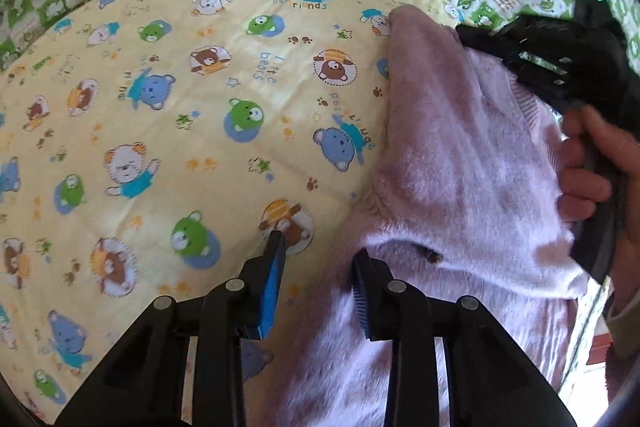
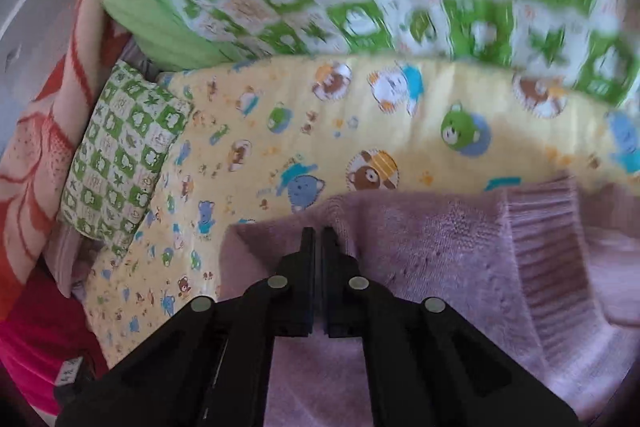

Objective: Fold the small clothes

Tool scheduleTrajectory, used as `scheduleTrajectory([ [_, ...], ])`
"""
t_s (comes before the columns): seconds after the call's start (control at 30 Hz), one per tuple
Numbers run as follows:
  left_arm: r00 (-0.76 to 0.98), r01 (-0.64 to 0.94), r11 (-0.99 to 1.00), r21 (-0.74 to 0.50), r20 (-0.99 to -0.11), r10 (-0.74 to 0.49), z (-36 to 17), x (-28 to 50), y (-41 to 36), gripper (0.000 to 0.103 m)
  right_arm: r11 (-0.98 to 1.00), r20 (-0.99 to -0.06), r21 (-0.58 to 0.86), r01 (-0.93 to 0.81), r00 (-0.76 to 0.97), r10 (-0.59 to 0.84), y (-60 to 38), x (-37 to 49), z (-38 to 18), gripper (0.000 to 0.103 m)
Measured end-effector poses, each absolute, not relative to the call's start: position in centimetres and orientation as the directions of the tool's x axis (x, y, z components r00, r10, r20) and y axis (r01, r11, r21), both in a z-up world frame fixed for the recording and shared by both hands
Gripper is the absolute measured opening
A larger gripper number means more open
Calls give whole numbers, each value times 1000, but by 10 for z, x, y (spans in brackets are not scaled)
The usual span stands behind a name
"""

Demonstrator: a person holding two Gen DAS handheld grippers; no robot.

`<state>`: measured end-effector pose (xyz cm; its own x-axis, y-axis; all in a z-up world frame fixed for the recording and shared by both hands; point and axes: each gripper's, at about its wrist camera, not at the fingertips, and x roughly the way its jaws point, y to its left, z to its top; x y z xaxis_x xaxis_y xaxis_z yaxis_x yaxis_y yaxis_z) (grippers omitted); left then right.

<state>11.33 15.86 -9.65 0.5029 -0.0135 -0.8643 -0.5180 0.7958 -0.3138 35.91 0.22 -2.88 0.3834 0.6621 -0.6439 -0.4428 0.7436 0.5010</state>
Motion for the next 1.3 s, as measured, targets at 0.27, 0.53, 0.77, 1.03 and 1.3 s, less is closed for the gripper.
scheduleTrajectory([
  [0.27, 527, -491, 825, -280, -850, 25, -61, 72, 160, 33, 689, -593, 508, -517, 370, 715, -43, 284, -6, 7],
  [0.53, 470, -470, 846, -252, -882, -2, -71, 56, 150, 40, 813, -678, 516, -270, 451, 580, -165, 190, -52, 41],
  [0.77, 399, -434, 875, -217, -917, -30, -90, 39, 134, 52, 868, -745, 495, -31, 500, 442, -265, 111, -88, 41],
  [1.03, 344, -362, 905, -224, -934, -94, -102, 1, 110, 63, 877, -763, 475, 72, 530, 370, -319, 47, -95, 42],
  [1.3, 318, -321, 910, -261, -935, -156, -108, -44, 87, 69, 864, -777, 486, 130, 517, 359, -336, -14, -106, 43],
])
